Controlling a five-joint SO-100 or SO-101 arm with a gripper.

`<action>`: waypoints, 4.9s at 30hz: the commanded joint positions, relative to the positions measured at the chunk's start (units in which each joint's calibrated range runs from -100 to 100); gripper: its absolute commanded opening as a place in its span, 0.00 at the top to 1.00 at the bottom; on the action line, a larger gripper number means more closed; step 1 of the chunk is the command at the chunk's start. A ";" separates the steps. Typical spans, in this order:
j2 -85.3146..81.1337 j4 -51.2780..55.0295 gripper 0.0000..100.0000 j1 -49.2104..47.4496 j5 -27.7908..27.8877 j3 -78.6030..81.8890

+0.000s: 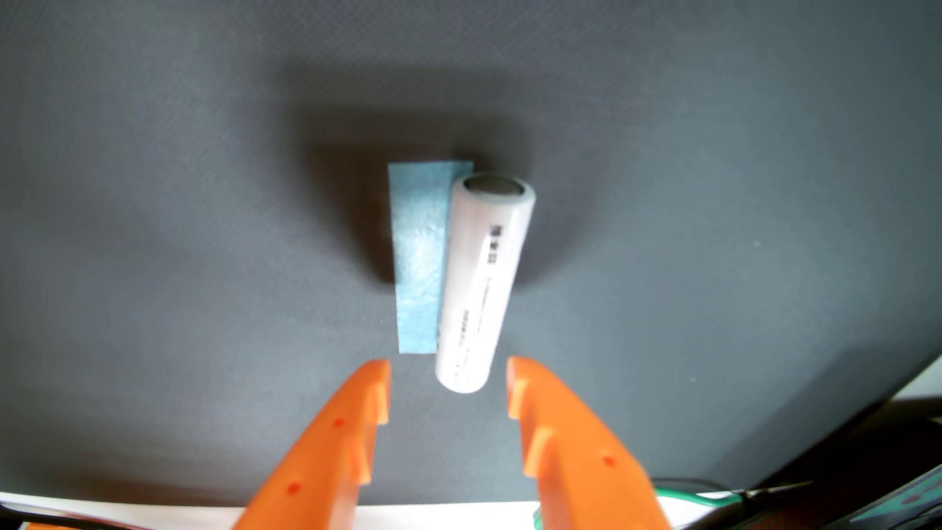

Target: Insert Battery

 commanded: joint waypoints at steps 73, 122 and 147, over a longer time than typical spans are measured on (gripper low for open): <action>8.69 -3.60 0.98 0.18 2.22 -2.76; -11.24 4.27 0.99 -30.52 -17.45 -1.86; -11.74 3.85 0.99 -32.17 -18.84 -0.95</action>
